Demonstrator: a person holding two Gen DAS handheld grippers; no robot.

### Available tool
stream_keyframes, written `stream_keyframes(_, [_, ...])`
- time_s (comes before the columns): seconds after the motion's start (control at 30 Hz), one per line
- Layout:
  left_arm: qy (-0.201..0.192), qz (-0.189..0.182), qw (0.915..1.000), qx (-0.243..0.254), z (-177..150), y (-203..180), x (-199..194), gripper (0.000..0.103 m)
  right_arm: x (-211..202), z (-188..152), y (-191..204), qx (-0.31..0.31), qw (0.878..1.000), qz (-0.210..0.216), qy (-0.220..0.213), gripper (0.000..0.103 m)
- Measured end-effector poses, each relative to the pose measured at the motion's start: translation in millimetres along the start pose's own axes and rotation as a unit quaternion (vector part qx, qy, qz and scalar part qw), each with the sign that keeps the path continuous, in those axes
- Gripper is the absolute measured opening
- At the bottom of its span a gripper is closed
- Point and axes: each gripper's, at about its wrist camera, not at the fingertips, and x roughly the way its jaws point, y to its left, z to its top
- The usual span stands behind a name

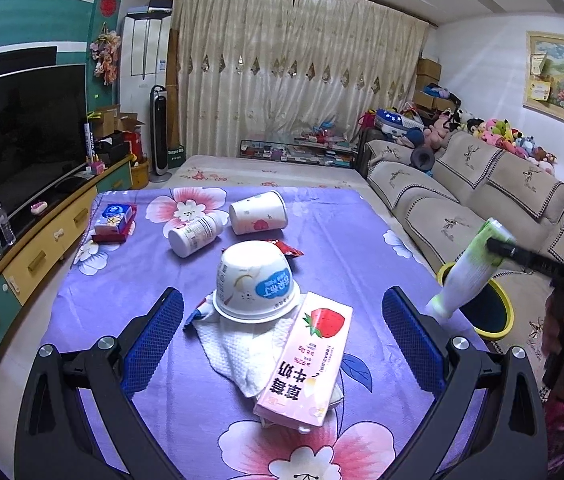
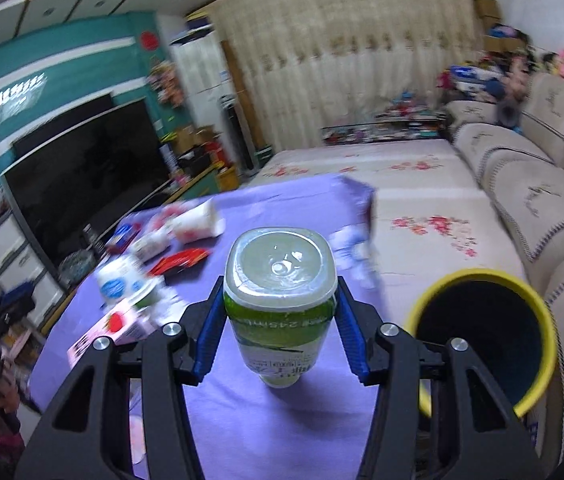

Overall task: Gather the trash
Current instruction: 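Lift the green bottle, carry it over the bin and open the right gripper, then grasp the pink strawberry milk carton with the left gripper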

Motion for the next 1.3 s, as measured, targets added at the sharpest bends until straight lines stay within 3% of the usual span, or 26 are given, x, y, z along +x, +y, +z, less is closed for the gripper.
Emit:
stream_keyframes(0.23, [0.011, -0.005, 0.9999, 0.002, -3, -5, 9, 0.098, -8, 7, -79, 0.056, 0.991, -0.118, -0.024, 0.049])
stream_keyframes(0.4, [0.021, -0.01, 0.9997, 0.006, -4, -9, 17, 0.098, 23, -12, -129, 0.083, 0.978, -0.192, 0.013, 0.05])
stream_keyframes(0.57, [0.032, -0.012, 0.9994, 0.007, -6, -10, 26, 0.098, 55, -27, -162, 0.1, 0.968, -0.226, 0.046, 0.05])
stream_keyframes(0.83, [0.048, -0.015, 0.9987, 0.01, -10, -8, 37, 0.098, 58, -42, -163, 0.099, 0.965, -0.238, 0.047, 0.057])
stream_keyframes(1.3, [0.096, -0.03, 0.9935, 0.052, -32, -13, 73, 0.096, 51, -42, -133, 0.08, 0.972, -0.215, 0.047, 0.058])
